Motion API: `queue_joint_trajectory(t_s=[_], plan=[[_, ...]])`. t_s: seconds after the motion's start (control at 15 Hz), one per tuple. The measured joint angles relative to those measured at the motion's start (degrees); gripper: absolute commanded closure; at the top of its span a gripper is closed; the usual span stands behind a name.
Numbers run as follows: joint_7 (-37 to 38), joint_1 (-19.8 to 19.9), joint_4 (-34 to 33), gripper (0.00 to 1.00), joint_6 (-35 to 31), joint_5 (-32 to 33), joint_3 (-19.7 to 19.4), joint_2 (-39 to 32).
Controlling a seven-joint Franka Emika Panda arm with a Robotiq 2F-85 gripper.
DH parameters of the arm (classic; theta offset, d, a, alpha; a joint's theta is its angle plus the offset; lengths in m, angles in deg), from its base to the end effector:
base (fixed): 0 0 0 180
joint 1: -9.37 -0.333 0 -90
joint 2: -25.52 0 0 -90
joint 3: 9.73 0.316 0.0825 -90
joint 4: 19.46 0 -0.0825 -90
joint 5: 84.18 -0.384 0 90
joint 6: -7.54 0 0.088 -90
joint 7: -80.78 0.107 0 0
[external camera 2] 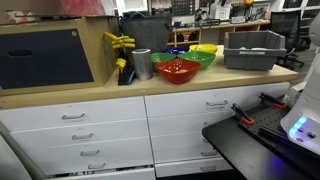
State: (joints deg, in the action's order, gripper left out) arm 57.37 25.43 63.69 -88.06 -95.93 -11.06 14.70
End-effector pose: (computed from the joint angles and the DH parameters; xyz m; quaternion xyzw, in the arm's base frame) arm 0.5983 -0.1651 0.5811 -0.9939 -0.0440 -0.0481 0.0886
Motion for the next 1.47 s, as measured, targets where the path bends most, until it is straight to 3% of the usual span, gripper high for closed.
queue_joint_trajectory(t_s=[0.47, 0.8, 1.13, 1.47], plan=[[9.97, -4.07, 21.71, 0.00, -13.00, 6.70, -2.64, 11.94], [15.01, -5.47, 34.86, 0.00, -18.69, 7.15, -3.09, 18.67], [20.91, -5.97, 41.15, 0.00, -19.96, 10.02, -3.09, 22.67], [22.55, -6.02, 42.71, 0.00, -17.72, 11.63, -3.09, 24.00]])
